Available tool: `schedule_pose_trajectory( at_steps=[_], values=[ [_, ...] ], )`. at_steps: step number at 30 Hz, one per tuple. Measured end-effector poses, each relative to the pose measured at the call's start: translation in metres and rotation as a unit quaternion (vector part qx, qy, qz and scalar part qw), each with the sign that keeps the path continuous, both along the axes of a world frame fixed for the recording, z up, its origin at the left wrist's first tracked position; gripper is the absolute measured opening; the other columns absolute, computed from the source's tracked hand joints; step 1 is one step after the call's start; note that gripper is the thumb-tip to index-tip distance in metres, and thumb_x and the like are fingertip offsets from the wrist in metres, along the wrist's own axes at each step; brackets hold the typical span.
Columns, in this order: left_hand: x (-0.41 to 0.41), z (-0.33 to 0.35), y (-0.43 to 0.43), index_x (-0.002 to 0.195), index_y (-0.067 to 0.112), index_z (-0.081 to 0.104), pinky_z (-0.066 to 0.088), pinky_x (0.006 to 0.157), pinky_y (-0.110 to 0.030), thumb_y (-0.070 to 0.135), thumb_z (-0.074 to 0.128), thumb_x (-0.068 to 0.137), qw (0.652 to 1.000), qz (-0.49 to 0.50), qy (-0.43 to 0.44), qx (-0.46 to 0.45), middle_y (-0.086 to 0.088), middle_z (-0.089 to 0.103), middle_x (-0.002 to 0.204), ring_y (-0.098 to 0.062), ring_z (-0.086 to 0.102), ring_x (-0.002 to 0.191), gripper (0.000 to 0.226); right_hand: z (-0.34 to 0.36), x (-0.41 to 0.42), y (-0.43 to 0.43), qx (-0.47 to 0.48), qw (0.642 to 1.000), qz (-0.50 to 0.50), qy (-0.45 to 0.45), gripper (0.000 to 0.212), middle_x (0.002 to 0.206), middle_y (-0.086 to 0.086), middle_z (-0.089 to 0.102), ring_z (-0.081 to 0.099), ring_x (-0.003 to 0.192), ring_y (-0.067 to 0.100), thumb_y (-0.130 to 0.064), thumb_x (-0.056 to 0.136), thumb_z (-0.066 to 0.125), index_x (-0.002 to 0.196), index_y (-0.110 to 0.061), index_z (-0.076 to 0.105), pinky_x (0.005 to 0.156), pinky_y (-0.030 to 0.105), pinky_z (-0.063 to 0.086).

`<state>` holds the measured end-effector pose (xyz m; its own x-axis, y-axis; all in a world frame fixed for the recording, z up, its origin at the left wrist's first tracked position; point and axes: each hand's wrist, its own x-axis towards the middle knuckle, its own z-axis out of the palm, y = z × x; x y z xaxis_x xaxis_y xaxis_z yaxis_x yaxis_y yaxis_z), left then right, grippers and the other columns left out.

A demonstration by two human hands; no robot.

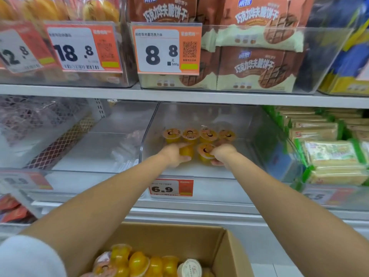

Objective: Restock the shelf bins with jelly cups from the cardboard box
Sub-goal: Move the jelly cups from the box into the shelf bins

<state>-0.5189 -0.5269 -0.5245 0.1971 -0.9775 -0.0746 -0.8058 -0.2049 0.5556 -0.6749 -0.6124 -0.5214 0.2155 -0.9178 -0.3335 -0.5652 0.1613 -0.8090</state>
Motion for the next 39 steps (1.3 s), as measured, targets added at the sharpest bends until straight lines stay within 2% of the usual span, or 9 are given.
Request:
schedule_pose_trajectory(
  at_steps=[4, 8, 13, 22, 26, 29, 32, 36, 39],
  values=[
    [-0.004, 0.005, 0.0, 0.134, 0.016, 0.056, 0.039, 0.106, -0.028, 0.013, 0.062, 0.092, 0.999, -0.021, -0.046, 0.013, -0.003, 0.055, 0.137, -0.022, 0.051, 0.127, 0.043, -0.001, -0.008, 0.0, -0.076, 0.993, 0.013, 0.092, 0.039, 0.116, 0.011, 0.063, 0.067, 0.1, 0.029, -0.011, 0.095, 0.052, 0.134, -0.01, 0.048, 0.089, 0.036, 0.055],
    [0.004, 0.006, 0.004, 0.141, 0.025, 0.049, 0.038, 0.109, -0.035, 0.028, 0.065, 0.089, 0.982, -0.01, -0.186, 0.021, -0.005, 0.048, 0.145, -0.027, 0.043, 0.133, 0.055, -0.004, -0.007, 0.001, -0.06, 0.998, 0.017, 0.027, 0.035, 0.115, 0.01, 0.064, 0.07, 0.094, 0.028, -0.009, 0.092, 0.057, 0.126, -0.011, 0.053, 0.086, 0.034, 0.057],
    [0.003, 0.004, 0.005, 0.113, 0.014, 0.07, 0.044, 0.08, -0.025, 0.037, 0.061, 0.093, 0.997, 0.03, -0.066, -0.024, -0.007, 0.068, 0.117, -0.02, 0.06, 0.097, 0.031, -0.013, 0.001, 0.001, -0.076, 0.993, 0.088, 0.011, 0.038, 0.119, 0.007, 0.064, 0.062, 0.107, 0.028, -0.019, 0.089, 0.064, 0.126, -0.019, 0.061, 0.096, 0.036, 0.052],
    [0.003, 0.005, 0.002, 0.122, 0.02, 0.064, 0.05, 0.092, -0.03, 0.046, 0.07, 0.083, 0.995, 0.061, -0.077, -0.008, -0.004, 0.064, 0.122, -0.023, 0.06, 0.109, 0.047, -0.019, 0.007, -0.004, -0.159, 0.974, 0.144, 0.071, 0.04, 0.125, 0.007, 0.062, 0.059, 0.111, 0.027, -0.029, 0.089, 0.066, 0.127, -0.014, 0.062, 0.083, 0.025, 0.045],
    [0.007, 0.007, -0.006, 0.119, 0.009, 0.065, 0.045, 0.086, -0.023, 0.027, 0.069, 0.088, 0.993, 0.094, -0.074, 0.0, -0.004, 0.062, 0.114, -0.022, 0.061, 0.103, 0.035, -0.017, 0.009, -0.009, -0.202, 0.96, 0.145, 0.13, 0.033, 0.128, 0.009, 0.06, 0.058, 0.113, 0.028, -0.019, 0.092, 0.061, 0.123, -0.009, 0.064, 0.091, 0.029, 0.048],
    [0.012, 0.0, -0.017, 0.092, 0.007, 0.066, 0.05, 0.082, -0.03, 0.008, 0.054, 0.094, 0.984, 0.155, -0.083, -0.021, -0.003, 0.062, 0.087, -0.024, 0.062, 0.084, 0.013, -0.013, 0.015, -0.012, -0.217, 0.949, 0.162, 0.16, 0.031, 0.13, 0.013, 0.059, 0.056, 0.118, 0.03, -0.013, 0.094, 0.055, 0.122, -0.004, 0.063, 0.1, 0.034, 0.047],
    [0.014, -0.003, -0.027, 0.066, 0.016, 0.052, 0.054, 0.091, -0.037, 0.002, 0.047, 0.094, 0.981, 0.182, -0.038, -0.05, -0.005, 0.063, 0.08, -0.029, 0.068, 0.09, 0.032, -0.01, 0.021, -0.012, -0.209, 0.952, 0.166, 0.15, 0.032, 0.135, 0.014, 0.056, 0.054, 0.121, 0.032, -0.012, 0.095, 0.054, 0.126, -0.005, 0.061, 0.103, 0.038, 0.045],
    [0.017, -0.008, -0.025, 0.077, 0.022, 0.05, 0.049, 0.088, -0.03, 0.004, 0.047, 0.096, 0.981, 0.176, -0.042, -0.064, -0.005, 0.06, 0.094, -0.02, 0.06, 0.09, 0.026, -0.018, 0.022, -0.012, -0.171, 0.961, 0.199, 0.083, 0.041, 0.142, 0.008, 0.05, 0.051, 0.125, 0.028, -0.02, 0.095, 0.06, 0.135, -0.013, 0.055, 0.102, 0.03, 0.043],
    [0.019, -0.008, -0.018, 0.089, 0.022, 0.049, 0.046, 0.09, -0.028, 0.01, 0.056, 0.093, 0.984, 0.158, -0.061, -0.056, -0.005, 0.054, 0.098, -0.017, 0.047, 0.088, 0.014, -0.023, 0.03, -0.011, -0.181, 0.945, 0.246, 0.114, 0.044, 0.147, 0.006, 0.044, 0.046, 0.13, 0.028, -0.029, 0.097, 0.054, 0.139, -0.015, 0.05, 0.106, 0.033, 0.039]
  ],
)
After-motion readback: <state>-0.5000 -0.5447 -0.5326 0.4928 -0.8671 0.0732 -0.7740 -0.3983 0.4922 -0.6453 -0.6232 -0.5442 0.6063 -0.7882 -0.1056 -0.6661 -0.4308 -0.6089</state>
